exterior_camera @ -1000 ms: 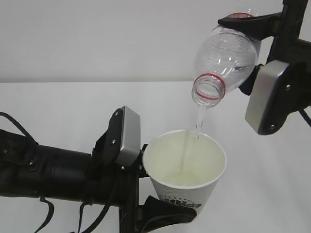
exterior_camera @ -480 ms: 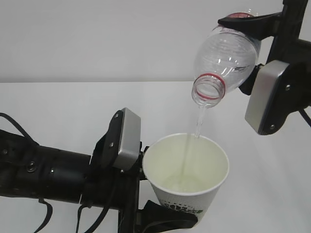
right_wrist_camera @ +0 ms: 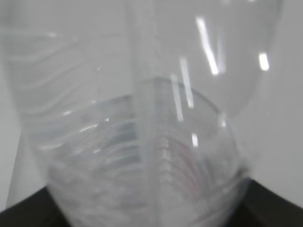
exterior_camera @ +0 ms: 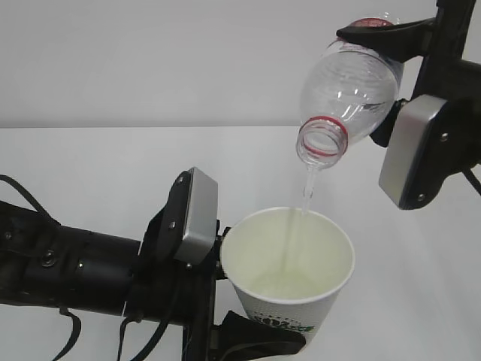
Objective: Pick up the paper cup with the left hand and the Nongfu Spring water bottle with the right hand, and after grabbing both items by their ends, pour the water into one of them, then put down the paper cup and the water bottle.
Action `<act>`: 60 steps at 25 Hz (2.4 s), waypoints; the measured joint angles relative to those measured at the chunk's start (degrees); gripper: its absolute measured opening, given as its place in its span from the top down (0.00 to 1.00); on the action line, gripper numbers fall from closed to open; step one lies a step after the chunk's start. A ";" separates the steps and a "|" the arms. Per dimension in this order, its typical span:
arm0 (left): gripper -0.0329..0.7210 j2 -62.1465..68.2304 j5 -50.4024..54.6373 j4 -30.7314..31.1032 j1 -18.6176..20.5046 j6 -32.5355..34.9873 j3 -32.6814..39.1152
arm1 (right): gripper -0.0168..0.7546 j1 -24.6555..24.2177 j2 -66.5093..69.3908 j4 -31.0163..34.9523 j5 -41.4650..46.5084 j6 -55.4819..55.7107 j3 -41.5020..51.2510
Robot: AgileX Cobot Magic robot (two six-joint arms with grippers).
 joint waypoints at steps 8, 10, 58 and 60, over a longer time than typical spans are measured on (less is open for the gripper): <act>0.25 0.00 0.00 0.00 0.00 0.00 0.00 | 0.38 0.00 0.00 0.00 0.00 -0.41 0.00; 0.25 0.00 0.00 0.00 0.00 0.00 0.00 | 0.38 0.00 0.00 0.00 -0.05 -0.41 0.00; 0.25 0.00 0.10 0.10 0.00 0.00 0.00 | 0.38 0.00 0.00 0.00 -0.40 -0.50 0.00; 0.25 0.00 0.10 0.21 0.00 0.00 0.00 | 0.38 0.00 0.00 0.00 -0.40 -0.50 0.00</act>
